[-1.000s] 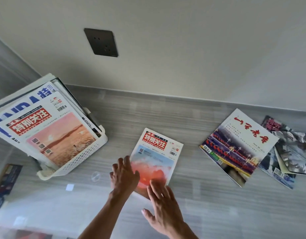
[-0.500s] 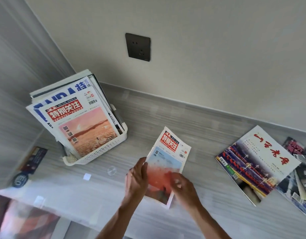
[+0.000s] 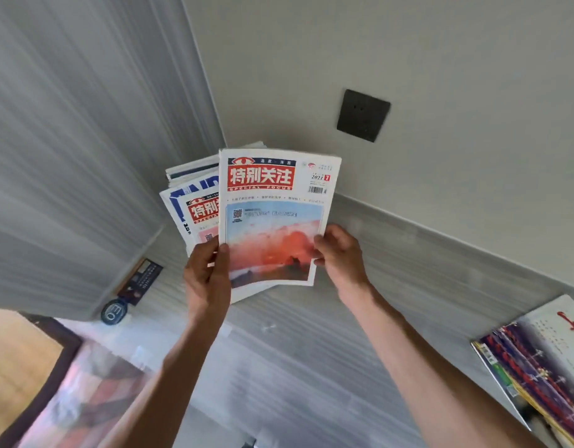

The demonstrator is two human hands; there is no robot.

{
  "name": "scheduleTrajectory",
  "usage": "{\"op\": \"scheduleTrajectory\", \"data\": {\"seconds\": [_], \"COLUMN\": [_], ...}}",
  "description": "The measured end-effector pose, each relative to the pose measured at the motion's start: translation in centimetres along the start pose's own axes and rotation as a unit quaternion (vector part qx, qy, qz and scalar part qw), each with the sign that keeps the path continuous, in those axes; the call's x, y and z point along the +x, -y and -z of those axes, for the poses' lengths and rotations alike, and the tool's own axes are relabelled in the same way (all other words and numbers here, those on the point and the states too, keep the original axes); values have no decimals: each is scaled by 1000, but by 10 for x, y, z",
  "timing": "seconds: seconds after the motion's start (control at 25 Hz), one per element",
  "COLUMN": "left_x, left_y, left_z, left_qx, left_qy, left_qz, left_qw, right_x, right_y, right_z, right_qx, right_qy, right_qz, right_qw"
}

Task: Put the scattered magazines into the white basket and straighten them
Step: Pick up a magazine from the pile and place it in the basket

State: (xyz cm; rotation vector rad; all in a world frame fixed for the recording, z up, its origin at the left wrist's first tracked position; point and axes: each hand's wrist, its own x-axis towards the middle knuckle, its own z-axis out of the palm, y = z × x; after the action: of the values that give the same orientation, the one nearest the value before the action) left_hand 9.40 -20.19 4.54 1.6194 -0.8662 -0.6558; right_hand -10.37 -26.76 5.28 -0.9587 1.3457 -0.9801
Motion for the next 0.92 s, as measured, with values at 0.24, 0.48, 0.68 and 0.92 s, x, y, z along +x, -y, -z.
{"op": "scheduleTrajectory", "data": {"seconds": [0.24, 0.48, 0.68, 0.92], "left_x": [48, 51, 59, -24], "left_y": [23, 57, 55, 38], "left_z": [36, 34, 35, -26], "left_qx": [176, 278, 328, 219], "left_qy": [-36, 15, -34, 140], "left_qz": [25, 58, 73, -101], "left_qw": [983, 959, 941, 960], "right_x": [35, 36, 39, -13], "right_y": [7, -24, -35, -82], "right_z": [-68, -74, -61, 24], "right_qx": [-24, -121, -168, -147], "right_qy": [63, 116, 86, -83], "right_qz": [11, -23, -26, -86], "right_qw": [998, 986, 982, 982]}}
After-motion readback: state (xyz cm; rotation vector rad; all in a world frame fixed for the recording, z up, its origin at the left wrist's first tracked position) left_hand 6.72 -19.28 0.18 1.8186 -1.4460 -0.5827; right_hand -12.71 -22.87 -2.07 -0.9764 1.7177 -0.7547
